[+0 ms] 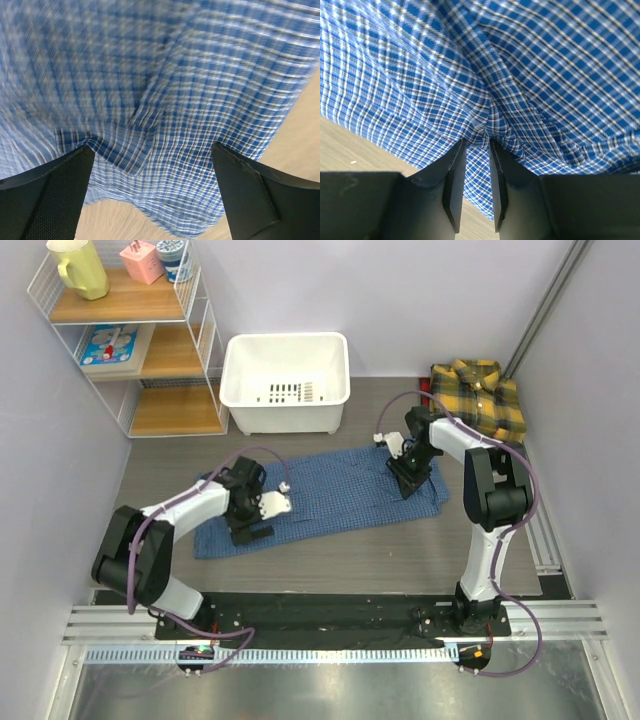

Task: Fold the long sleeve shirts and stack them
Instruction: Fold the shirt

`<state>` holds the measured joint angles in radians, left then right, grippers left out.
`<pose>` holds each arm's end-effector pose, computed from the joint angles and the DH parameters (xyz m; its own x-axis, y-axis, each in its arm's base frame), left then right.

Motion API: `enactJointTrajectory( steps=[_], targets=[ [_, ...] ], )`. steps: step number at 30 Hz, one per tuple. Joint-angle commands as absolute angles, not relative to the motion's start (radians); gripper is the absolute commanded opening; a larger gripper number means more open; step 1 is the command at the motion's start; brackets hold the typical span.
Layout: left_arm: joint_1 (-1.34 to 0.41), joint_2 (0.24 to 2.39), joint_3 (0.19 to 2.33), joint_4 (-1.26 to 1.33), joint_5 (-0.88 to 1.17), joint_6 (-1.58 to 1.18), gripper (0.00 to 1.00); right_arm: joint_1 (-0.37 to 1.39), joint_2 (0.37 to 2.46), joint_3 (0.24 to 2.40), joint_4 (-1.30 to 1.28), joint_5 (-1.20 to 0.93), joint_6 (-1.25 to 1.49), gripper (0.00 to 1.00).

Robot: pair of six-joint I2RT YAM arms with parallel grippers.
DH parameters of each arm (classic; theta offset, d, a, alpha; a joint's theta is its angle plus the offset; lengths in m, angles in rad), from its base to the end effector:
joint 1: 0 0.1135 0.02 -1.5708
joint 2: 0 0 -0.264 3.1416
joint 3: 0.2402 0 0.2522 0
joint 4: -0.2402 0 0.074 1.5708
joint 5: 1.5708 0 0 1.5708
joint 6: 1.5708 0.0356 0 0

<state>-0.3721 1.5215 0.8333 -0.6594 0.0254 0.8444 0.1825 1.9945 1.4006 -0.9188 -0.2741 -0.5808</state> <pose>0.2405 -0.0948 0.1611 -0.3277 0.9302 -0.1655 0.9240 0.3521 0.1490 0.3635 0.0769 0.1587 -0.7164 -0.6693 -0.1968 -0.6976 0.6897 0.1940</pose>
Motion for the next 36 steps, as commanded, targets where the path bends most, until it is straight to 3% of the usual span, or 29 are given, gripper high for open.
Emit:
enactJointTrajectory(
  steps=[1,6,8,12,18,27,36],
  targets=[
    [-0.53,1.519,0.744,-0.75,0.058,0.807,1.0,0.179,2.103,1.451,-0.767,-0.132,-0.658,0.32],
    [-0.763,1.474,0.827,-0.856,0.179,0.632,1.0,0.179,2.08,1.512,-0.776,-0.129,-0.624,0.33],
    [-0.781,1.46,0.894,-0.896,0.24,0.594,1.0,0.179,2.033,1.529,-0.802,-0.143,-0.612,0.36],
    [-0.749,1.396,0.948,-0.957,0.177,0.595,1.0,0.179,1.931,1.542,-0.88,-0.193,-0.585,0.38],
    [-0.595,1.362,0.911,-0.979,0.12,0.719,1.0,0.212,1.789,1.393,-0.928,-0.267,-0.515,0.38],
    [-0.606,1.462,0.807,-0.874,0.084,0.764,1.0,0.265,1.838,1.233,-0.782,-0.247,-0.462,0.35],
    [-0.962,1.535,0.839,-0.864,0.124,0.622,1.0,0.264,1.991,1.298,-0.689,-0.14,-0.529,0.35]
  ],
)
